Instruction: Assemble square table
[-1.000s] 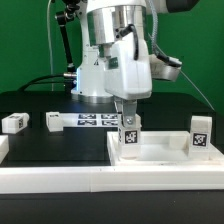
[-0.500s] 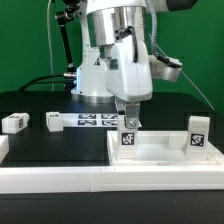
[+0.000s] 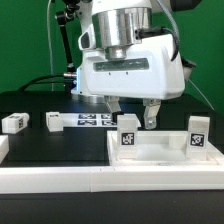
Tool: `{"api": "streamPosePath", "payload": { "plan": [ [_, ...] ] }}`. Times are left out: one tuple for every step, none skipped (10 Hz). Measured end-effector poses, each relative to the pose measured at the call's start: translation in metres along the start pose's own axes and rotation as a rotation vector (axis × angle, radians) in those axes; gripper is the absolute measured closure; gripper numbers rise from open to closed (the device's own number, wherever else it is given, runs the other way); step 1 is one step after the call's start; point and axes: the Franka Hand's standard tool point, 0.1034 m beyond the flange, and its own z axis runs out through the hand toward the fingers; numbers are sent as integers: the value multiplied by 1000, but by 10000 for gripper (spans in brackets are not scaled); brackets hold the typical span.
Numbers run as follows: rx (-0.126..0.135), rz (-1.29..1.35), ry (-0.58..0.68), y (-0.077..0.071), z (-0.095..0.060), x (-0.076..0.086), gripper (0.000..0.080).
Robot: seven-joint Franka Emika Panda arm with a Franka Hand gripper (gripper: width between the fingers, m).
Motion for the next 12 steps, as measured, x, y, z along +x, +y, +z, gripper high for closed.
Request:
{"api": "streamPosePath", "payload": {
  "plan": [
    [0, -74, 0, 0, 0, 0, 150],
    [-1, -135, 0, 0, 0, 0, 150],
    [-3, -246, 1, 1, 0, 1, 150],
    [-10, -328, 3, 2, 1, 2, 150],
    [-20, -401, 8, 2, 1, 2, 150],
    [-29, -503, 11, 2, 1, 2, 150],
    [-29, -560, 11, 3, 1, 4, 150],
    [-38, -671, 12, 5, 0, 6, 150],
    [-42, -764, 12, 6, 0, 8, 150],
    [-48, -849, 12, 8, 0, 10, 150],
    [-54, -934, 12, 8, 0, 10, 150],
    [-60, -994, 12, 9, 0, 12, 150]
  ]
}}
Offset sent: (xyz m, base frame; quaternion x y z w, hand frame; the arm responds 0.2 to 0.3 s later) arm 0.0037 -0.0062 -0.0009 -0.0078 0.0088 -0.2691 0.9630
